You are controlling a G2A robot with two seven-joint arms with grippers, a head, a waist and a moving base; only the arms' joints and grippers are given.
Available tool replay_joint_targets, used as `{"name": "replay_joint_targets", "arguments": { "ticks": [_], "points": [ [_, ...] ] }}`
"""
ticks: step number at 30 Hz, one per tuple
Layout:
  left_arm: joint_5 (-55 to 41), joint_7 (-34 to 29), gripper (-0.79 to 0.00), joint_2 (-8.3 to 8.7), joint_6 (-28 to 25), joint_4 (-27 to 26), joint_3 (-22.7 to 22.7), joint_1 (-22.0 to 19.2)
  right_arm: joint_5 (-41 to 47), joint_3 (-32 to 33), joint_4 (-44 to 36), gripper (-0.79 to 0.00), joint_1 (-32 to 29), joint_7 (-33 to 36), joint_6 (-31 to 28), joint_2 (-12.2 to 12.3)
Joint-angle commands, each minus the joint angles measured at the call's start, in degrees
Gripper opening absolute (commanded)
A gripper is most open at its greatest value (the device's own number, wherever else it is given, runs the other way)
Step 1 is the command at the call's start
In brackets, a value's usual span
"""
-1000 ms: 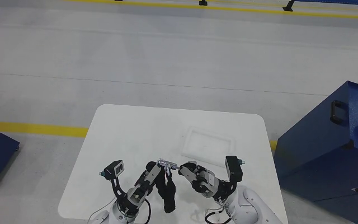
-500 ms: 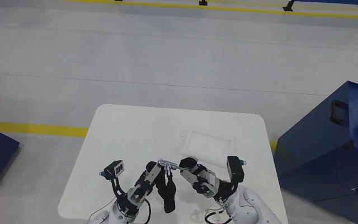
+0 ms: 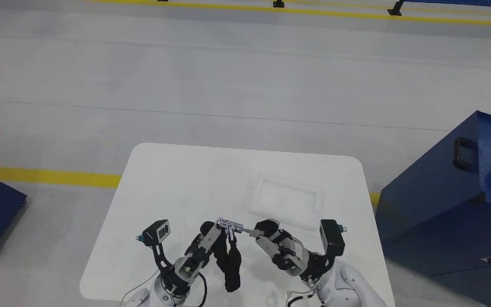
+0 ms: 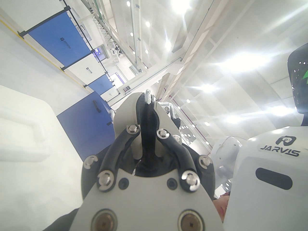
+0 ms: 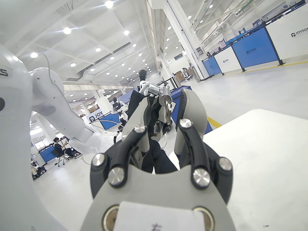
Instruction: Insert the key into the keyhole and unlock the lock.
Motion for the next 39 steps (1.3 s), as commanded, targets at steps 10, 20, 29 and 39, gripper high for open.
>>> {"name": "replay_joint_targets", "arguments": {
  "ticks": [10, 20, 29, 39],
  "points": [
    [0.0, 0.0, -0.785, 0.0, 0.0, 0.0, 0.0, 0.0, 1.41, 1.48, -0.11, -0.77, -1.76, -0.2, -2.18, 0.2],
    [0.0, 0.0, -0.785, 0.0, 0.0, 0.0, 0.0, 0.0, 2.81, 1.53, 0.08, -0.785, -1.82, 1.81, -2.65, 0.28],
    [0.0, 0.0, -0.785, 0.0, 0.0, 0.0, 0.0, 0.0, 2.47, 1.51, 0.09, -0.785, -1.07, 2.94, -1.41, 0.17],
    [0.0, 0.0, -0.785, 0.0, 0.0, 0.0, 0.0, 0.0, 2.02, 0.88, 0.6, -0.785, 0.25, 2.9, -1.2, -0.13]
  ]
}}
